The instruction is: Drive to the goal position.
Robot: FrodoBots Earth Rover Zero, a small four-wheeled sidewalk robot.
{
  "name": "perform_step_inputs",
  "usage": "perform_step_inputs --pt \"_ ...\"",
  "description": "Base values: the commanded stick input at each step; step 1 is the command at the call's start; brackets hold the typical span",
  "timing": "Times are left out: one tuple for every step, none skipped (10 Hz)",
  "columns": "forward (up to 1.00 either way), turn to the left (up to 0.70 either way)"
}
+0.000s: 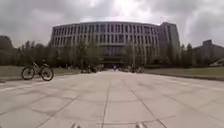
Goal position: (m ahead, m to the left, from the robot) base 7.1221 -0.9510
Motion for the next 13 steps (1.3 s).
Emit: perform_step_inputs --pt "0.60 0.00" --pt "0.60 0.00" --pt "0.60 0.00" --pt "0.60 0.00" --pt "0.60 0.00" --pt "0.60 0.00" --pt "0.60 0.00" --pt "0.60 0.00" --pt "0.60 0.00" --pt "0.60 0.00" --pt "0.60 0.00" --pt "0.60 0.00" --pt "0.60 0.00"
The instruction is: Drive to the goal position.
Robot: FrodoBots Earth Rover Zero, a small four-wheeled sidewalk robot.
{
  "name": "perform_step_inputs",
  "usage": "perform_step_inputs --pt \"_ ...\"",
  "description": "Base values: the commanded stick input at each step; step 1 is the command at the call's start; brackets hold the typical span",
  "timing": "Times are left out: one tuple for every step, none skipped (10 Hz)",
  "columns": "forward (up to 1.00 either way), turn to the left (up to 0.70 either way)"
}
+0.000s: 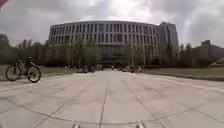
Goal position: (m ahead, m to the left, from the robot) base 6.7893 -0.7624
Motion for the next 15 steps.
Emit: perform_step_inputs --pt "0.60 0.00" --pt "0.60 0.00" --pt "0.60 0.00" --pt "0.60 -0.01" --pt "0.60 -0.06" --pt "0.60 -0.12" --pt "0.60 -0.10" --pt "0.60 -0.04" --pt "0.60 -0.01" --pt "0.60 0.00" --pt "0.60 0.00" --pt "0.60 0.00" --pt "0.60 0.00" --pt "0.60 0.00" --pt "0.60 0.00"
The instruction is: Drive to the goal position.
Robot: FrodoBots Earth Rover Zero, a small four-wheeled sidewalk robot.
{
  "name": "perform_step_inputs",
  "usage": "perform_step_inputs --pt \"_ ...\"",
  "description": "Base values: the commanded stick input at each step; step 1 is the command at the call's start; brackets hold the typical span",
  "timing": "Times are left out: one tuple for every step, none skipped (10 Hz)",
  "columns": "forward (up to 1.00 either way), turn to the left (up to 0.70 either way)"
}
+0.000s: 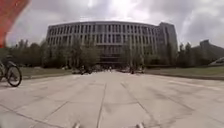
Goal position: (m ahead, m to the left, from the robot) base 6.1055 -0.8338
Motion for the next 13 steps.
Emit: perform_step_inputs --pt "0.60 0.00" --pt "0.60 0.00" --pt "0.60 0.00" --pt "0.60 0.01" --pt "0.60 0.04" --pt "0.60 0.09" --pt "0.60 0.14" --pt "0.60 0.14" --pt "0.60 0.07" --pt "0.60 0.00" --pt "0.60 0.00" --pt "0.60 0.00" --pt "0.60 0.00"
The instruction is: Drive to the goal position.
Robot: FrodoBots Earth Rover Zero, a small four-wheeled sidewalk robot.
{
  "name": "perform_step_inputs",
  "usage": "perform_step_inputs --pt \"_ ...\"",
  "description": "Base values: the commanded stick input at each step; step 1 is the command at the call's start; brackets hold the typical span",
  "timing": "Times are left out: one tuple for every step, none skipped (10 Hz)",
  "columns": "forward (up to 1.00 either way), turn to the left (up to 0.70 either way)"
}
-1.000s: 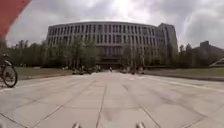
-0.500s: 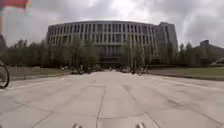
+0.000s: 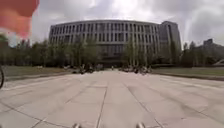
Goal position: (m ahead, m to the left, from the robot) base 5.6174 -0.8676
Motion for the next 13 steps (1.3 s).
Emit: perform_step_inputs --pt "0.60 0.00" --pt "0.60 0.00" --pt "0.60 0.00" --pt "0.60 0.00" --pt "0.60 0.00" --pt "0.60 0.00" --pt "0.60 0.00" --pt "0.60 0.00" --pt "0.60 0.00" --pt "0.60 0.00" --pt "0.60 0.00" --pt "0.60 0.00" --pt "0.60 0.00"
